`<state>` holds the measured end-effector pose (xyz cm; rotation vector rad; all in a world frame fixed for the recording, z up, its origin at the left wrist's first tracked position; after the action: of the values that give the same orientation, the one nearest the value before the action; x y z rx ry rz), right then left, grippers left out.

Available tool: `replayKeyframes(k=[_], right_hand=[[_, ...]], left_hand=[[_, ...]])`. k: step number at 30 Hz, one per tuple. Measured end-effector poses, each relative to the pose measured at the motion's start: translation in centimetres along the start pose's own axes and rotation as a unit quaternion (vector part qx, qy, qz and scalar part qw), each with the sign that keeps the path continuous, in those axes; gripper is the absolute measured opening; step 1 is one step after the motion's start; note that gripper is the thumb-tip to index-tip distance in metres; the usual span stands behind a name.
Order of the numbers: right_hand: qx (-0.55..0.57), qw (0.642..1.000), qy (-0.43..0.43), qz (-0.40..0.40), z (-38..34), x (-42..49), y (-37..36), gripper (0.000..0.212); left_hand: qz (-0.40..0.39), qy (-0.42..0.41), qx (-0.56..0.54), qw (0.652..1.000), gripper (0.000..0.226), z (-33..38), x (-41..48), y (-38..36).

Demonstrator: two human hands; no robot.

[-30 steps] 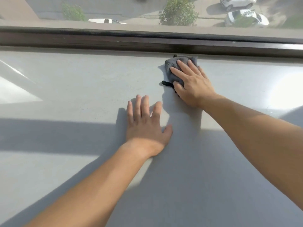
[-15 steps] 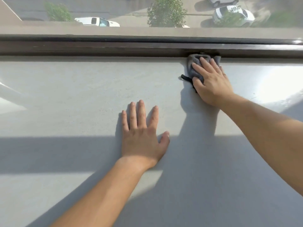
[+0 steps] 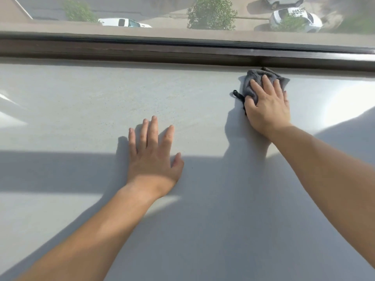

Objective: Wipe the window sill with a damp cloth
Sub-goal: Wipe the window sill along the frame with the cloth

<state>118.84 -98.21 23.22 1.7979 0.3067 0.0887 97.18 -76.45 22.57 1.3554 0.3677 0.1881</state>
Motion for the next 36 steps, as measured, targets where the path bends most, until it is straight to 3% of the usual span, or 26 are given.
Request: replayKeyframes(k=[3,8,10,13,15,18,21,23,26,28,33,36], right_hand=[[0.009,1.0,-0.011,0.012,-2.0,-1.7,-0.6,0.059],[-0.038,0.967,0.242,-0.064,-7.2,-7.1,-2.9,0.059],[-0.041,0.971,0.225,-0.061,-4.1,-5.9,-2.1,0.059],[-0.014,0.998,0.061,-0.028,2.3,-3.9,0.0,0.058],[-0.005,1.0,0.017,-0.014,2.5,-5.1,-0.1,0.06],[0.0,0.989,0.145,-0.003,-3.1,-10.5,-2.1,0.062],[-0.019,0.964,0.261,-0.042,-4.7,-14.1,-3.4,0.06],[-0.025,0.97,0.237,-0.044,-2.1,-12.6,-2.6,0.059],[-0.017,0.996,0.088,-0.009,2.9,-10.3,-0.7,0.06],[-0.024,0.998,0.057,0.002,2.5,-11.3,-0.9,0.06],[-0.018,0.973,0.228,-0.03,-2.8,-19.3,-3.6,0.061],[-0.039,0.966,0.251,-0.05,-0.6,-20.3,-2.9,0.061]], left_hand=[[0.006,0.007,-0.024,1.0,0.074,2.1,-1.9,-0.6],[0.035,0.015,0.007,0.999,0.074,2.7,-3.0,-1.7],[0.038,0.013,0.019,0.999,0.074,2.7,-2.9,-1.8],[0.036,0.013,0.025,0.999,0.073,2.8,-2.9,-2.0],[0.035,0.015,0.027,0.999,0.073,2.8,-2.9,-2.0],[0.034,0.02,0.036,0.999,0.074,3.0,-2.9,-1.9],[0.03,0.015,0.03,0.999,0.073,2.9,-2.9,-1.9],[0.026,0.018,0.014,0.999,0.073,2.6,-2.9,-1.9],[0.028,0.019,0.007,0.999,0.072,2.7,-3.0,-1.9],[0.028,0.023,0.008,0.999,0.072,2.8,-3.0,-1.9],[0.042,0.0,-0.024,0.999,0.065,2.9,-3.1,-1.5],[0.08,-0.034,-0.108,0.99,0.053,2.9,-3.9,-0.6]])
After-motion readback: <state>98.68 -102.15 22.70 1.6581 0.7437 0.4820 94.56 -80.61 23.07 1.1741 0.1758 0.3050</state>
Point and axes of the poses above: each hand's wrist, its own x-axis towards the middle knuckle, its own y-axis out of the back of the hand, z = x × y, the point moved 5 cm from there along x, towards the middle knuckle, and after that the axes turned 3 degrees about y, right-handed, at the moved point
